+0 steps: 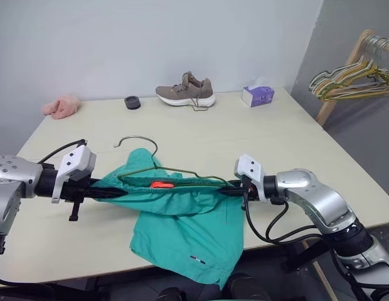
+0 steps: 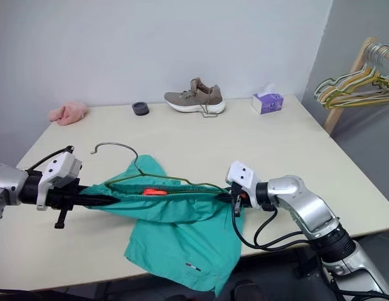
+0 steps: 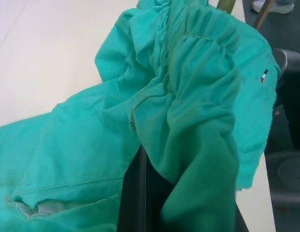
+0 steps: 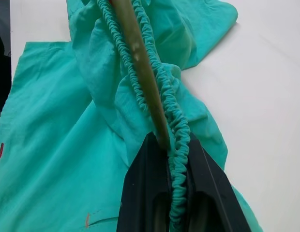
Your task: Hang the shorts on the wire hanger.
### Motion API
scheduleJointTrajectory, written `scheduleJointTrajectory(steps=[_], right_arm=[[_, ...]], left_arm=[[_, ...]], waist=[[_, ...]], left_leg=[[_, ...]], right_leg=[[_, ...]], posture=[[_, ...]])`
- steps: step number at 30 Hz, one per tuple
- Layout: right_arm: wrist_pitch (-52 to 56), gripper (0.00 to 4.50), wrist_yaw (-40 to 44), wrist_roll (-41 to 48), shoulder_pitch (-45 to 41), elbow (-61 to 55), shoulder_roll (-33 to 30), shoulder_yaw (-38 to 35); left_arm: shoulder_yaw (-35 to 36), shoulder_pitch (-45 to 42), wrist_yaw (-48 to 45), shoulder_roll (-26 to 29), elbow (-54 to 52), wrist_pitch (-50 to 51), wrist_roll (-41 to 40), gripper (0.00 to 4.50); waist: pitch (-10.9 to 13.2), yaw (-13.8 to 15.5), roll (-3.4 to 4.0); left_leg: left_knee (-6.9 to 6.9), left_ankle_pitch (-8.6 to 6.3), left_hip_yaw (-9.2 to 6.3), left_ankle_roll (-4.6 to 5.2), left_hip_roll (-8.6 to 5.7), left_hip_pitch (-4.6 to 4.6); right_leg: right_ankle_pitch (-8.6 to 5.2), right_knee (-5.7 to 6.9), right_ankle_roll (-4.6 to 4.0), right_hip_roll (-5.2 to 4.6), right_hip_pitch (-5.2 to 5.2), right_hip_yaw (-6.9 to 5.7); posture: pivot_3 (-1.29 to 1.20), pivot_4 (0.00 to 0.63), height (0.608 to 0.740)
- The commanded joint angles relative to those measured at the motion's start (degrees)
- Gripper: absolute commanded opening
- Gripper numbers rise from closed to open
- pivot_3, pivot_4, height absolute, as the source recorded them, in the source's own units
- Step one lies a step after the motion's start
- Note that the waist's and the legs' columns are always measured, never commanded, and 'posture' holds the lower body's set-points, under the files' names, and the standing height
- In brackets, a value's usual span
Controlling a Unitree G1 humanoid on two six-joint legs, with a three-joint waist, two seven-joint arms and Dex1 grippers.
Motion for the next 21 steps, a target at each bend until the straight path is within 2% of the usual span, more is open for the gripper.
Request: scheduleJointTrajectory(steps=[1,9,16,21], right_arm=[[0.1,0.03,-1.0,-2.9,1.3,0.6,-4.0,-3.1],[-8.3,0.03,-0.1,-8.4,2.1,0.1,-6.6,0.5],[-5.7,0.03,-1.5,-7.1,1.8,2.2,-2.8,0.8],[-6.1,1.57,-3.9,-10.0,0.7,6.7,2.3,3.4]], left_arm=[[4.0,1.3,4.8,1.8,3.7,3.8,2.3,0.0],[5.6,2.9,6.8,0.7,1.8,11.1,-1.3,0.0],[5.2,5.7,7.0,0.0,-2.0,11.5,-1.8,0.0],[3.7,6.3,8.1,-1.7,-5.2,10.7,-1.4,0.0]], waist=[[0.0,0.0,0.0],[0.0,0.0,-0.01],[0.0,0.0,-0.02],[0.0,0.0,-0.02]], left_leg=[[0.0,0.0,0.0,0.0,0.0,0.0],[0.01,0.0,0.0,0.0,0.0,0.0],[0.01,0.0,0.0,0.0,0.0,0.0],[0.0,0.0,0.0,0.0,0.0,0.02]], right_leg=[[0.0,0.0,0.0,0.0,0.0,0.0],[0.0,0.0,0.01,0.0,0.01,0.0],[0.0,0.0,0.0,0.0,0.0,0.01],[0.0,0.0,0.0,0.0,0.01,0.01]], posture=[[-0.13,0.0,0.74],[-0.14,0.0,0.74],[-0.14,0.0,0.74],[-0.14,0.0,0.74]])
